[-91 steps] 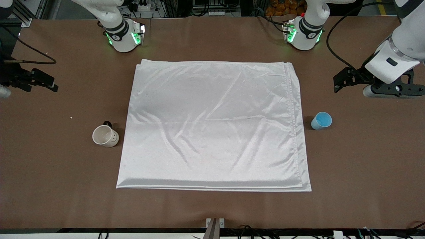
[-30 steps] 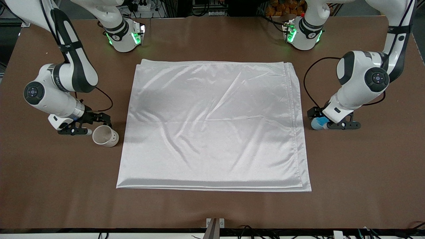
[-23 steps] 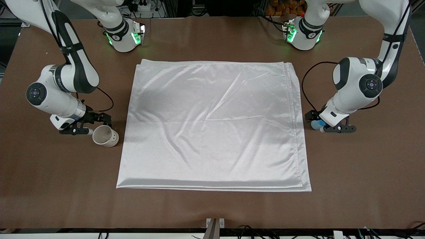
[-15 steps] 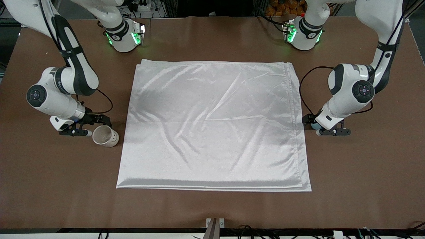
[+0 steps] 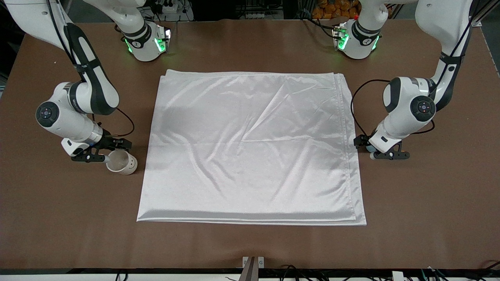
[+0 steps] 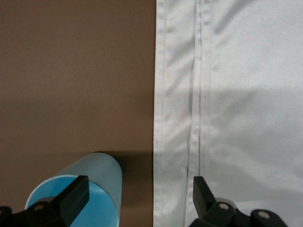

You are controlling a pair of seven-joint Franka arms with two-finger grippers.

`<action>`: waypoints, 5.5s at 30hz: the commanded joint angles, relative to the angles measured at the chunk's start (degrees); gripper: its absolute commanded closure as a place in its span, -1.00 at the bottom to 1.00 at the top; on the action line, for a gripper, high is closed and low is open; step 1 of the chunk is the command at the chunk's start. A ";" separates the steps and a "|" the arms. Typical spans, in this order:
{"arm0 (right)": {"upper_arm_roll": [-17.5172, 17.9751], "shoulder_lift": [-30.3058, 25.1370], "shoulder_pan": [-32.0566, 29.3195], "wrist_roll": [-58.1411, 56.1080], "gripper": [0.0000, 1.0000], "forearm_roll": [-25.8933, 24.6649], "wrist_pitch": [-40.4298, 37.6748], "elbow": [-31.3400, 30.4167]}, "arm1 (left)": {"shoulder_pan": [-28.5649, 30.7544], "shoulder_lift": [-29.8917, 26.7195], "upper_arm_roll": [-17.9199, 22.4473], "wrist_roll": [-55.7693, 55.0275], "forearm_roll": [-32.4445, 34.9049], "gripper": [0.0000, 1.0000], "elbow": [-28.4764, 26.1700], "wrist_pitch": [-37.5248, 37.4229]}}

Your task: Place blue cup into white mug on cloth

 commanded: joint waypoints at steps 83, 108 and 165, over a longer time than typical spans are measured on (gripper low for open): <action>0.40 5.37 32.04 30.44 1.00 2.31 -19.06 28.01 | 1.58 -6.56 0.36 0.55 3.65 1.00 8.81 -14.43; 0.05 19.35 47.08 52.68 1.00 -0.77 -13.26 38.30 | 0.79 -9.11 -0.35 0.64 4.00 1.00 24.56 -36.94; -0.04 -3.67 34.17 43.03 -1.00 -2.26 -43.48 41.38 | -14.93 -1.82 -1.93 -11.30 3.92 1.00 32.02 -35.18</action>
